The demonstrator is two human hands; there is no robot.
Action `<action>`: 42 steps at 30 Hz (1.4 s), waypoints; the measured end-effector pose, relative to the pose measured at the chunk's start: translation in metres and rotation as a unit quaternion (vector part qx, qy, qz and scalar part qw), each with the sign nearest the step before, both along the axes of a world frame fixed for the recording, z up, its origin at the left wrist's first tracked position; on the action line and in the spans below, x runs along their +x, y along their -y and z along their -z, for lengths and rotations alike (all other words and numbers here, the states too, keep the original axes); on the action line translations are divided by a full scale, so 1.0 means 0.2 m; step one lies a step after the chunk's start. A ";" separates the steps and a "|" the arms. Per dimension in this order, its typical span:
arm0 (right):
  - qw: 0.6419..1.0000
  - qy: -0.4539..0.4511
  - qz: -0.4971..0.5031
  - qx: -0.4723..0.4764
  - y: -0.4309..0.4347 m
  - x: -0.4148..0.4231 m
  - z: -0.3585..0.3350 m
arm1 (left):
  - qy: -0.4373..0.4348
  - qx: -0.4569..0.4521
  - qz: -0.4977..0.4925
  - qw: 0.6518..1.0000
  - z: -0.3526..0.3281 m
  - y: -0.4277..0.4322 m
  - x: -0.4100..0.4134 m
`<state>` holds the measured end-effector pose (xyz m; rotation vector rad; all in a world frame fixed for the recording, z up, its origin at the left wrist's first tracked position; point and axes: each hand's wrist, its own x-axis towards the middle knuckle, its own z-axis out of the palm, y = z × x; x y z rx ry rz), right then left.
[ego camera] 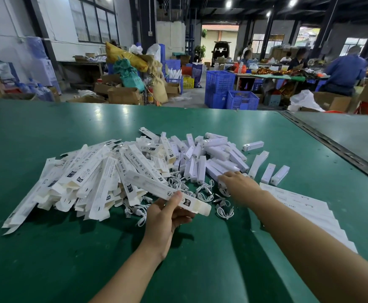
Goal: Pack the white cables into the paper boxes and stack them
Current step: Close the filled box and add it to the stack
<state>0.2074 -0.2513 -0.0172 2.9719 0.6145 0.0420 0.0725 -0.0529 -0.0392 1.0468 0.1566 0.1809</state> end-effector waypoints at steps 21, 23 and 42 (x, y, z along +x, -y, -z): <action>0.752 0.154 0.127 0.628 -0.09 -0.43 -0.14 | 0.003 -0.005 -0.090 0.996 0.02 -0.01 0.02; 0.614 0.037 0.128 0.778 -0.11 -0.53 -0.13 | 0.000 -0.006 -0.095 0.995 0.02 -0.02 0.02; 0.415 -0.137 0.144 0.888 -0.18 -0.73 0.03 | 0.001 0.026 -0.057 0.998 0.02 0.01 0.01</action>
